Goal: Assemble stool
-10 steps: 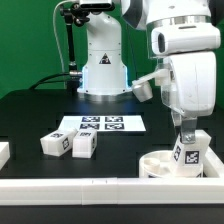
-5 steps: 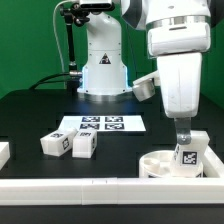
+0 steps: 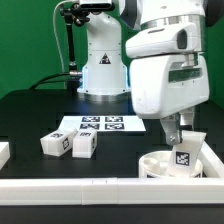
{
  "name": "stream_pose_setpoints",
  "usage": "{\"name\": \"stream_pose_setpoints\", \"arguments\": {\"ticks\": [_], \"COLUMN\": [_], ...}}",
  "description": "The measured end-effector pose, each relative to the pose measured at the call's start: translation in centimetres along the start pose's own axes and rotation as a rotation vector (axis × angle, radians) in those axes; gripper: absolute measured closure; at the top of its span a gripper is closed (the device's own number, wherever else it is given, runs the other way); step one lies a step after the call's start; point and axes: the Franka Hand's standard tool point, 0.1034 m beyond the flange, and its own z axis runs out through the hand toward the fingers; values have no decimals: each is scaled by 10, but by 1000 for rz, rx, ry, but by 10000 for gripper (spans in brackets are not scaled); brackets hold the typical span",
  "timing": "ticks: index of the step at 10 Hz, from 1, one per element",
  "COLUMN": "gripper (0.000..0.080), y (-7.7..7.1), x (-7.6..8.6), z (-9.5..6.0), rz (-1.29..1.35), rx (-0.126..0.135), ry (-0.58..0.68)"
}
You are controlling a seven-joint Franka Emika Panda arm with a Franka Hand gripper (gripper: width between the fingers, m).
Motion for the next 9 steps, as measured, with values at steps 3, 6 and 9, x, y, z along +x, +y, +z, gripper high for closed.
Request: {"name": "stream_pose_setpoints", "arguments": {"ticks": [3, 6, 9], "gripper": [450, 450, 450], "y": [1, -1, -2], "x": [1, 4, 5], "z": [-1, 0, 0], "rz": [200, 376, 546], "rx": [6, 11, 20], "ry": [10, 21, 25]}}
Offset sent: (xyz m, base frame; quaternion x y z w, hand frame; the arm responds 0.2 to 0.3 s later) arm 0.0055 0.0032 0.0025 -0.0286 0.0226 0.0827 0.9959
